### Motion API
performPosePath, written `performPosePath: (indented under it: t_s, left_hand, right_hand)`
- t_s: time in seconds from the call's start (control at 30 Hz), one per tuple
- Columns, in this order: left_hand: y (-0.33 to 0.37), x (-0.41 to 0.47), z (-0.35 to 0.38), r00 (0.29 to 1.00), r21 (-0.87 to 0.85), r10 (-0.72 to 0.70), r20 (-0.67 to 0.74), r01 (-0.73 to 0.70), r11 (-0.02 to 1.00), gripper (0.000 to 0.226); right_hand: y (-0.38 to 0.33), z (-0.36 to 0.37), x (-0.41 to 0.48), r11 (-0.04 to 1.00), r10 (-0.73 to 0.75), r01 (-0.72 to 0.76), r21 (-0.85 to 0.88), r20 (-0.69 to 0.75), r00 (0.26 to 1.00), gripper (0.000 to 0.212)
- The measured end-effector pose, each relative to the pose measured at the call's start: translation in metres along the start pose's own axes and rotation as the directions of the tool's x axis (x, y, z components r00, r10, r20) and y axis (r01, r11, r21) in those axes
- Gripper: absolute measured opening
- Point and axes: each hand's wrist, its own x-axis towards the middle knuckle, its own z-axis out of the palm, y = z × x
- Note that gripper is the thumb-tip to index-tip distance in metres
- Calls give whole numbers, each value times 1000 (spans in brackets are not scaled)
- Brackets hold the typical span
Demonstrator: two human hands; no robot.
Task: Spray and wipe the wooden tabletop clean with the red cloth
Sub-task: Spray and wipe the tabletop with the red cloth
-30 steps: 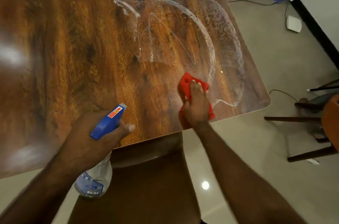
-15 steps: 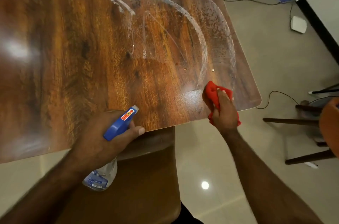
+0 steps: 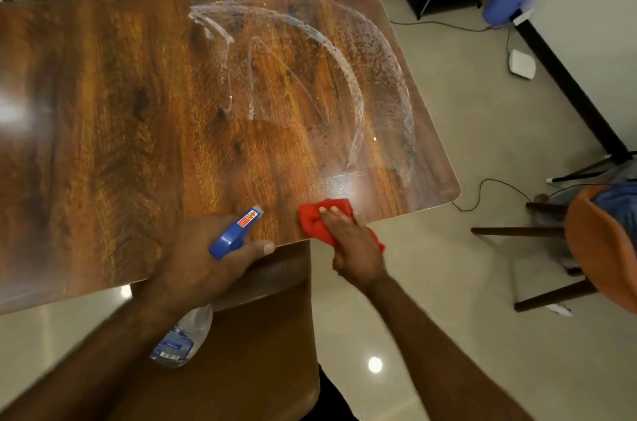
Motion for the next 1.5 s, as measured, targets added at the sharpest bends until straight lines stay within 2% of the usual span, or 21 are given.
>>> performPosePath:
  t_s: [0.13,0.2,0.27,0.3,0.4,0.47,0.53,0.63,0.77,0.8,0.87,0.93,1.0,1.17,1.23,1.27,1.33,1.4,1.47,1.5]
  left_hand:
    - [-1,1,9,998,-25,58,23,-57,998,37]
    - [-1,0,19,999,-29,48,18,-47,998,40]
    - [1,-2,31,1000,-4,6,13,-6,1000,44]
    - [2,-3,37,1000,23,-15,25,14,1000,46]
    - [8,1,49,995,49,-12,97,8,999,49]
    - [11,7,56,991,50,12,135,-19,999,49]
    - [18,13,66,989,75,-8,145,-3,997,51]
    - [34,24,86,980,176,-100,172,70,982,58]
    - [55,46,110,971,146,-101,215,70,987,53]
    - [59,50,117,972,134,-87,217,59,989,52]
    - [65,57,130,972,128,-99,214,72,989,56]
    - [68,65,141,969,138,-113,220,84,987,66]
    - [72,72,150,973,143,-110,203,82,986,75]
    - [95,88,159,981,45,-157,111,153,987,82]
    - [96,95,160,983,-17,-165,85,167,986,73]
    - [95,96,160,985,-47,-162,66,165,985,68]
    - [94,99,158,986,-76,-165,33,167,983,60]
    - [95,101,158,984,-66,-176,22,177,982,59]
    - [96,105,156,978,-51,-204,30,206,977,61]
    - [95,107,155,974,-58,-225,26,226,972,62]
  right_hand:
    - [72,-45,-9,948,319,-314,59,-115,941,96]
    - [98,-54,-3,868,496,-482,118,-141,857,91]
    - [97,-53,3,790,608,-578,202,-148,780,86]
    - [92,-49,4,793,602,-568,220,-147,785,85]
    - [96,-43,-7,915,398,-390,102,-76,914,85]
    - [112,-65,-11,951,307,-305,48,-56,950,93]
    - [136,-87,-9,921,389,-386,47,-71,919,99]
    - [164,-108,0,834,549,-531,151,-130,826,89]
    - [191,-127,0,788,580,-522,327,-107,808,66]
    - [197,-135,-1,739,611,-521,428,-100,785,61]
    - [212,-153,-1,576,728,-531,622,-95,679,58]
    - [230,-170,-3,456,799,-516,725,-78,597,55]
    - [242,-186,-5,449,811,-504,738,-100,576,54]
    - [231,-194,6,537,739,-473,699,-119,663,56]
    - [223,-177,10,571,705,-494,655,-84,704,59]
    - [219,-167,8,631,656,-488,603,-79,751,60]
    - [206,-147,2,771,511,-428,472,-57,858,60]
    - [201,-124,-1,926,291,-267,265,-52,955,68]
    - [205,-116,8,998,57,-55,33,-50,997,84]
    - [213,-114,15,999,5,-6,-31,-33,999,88]
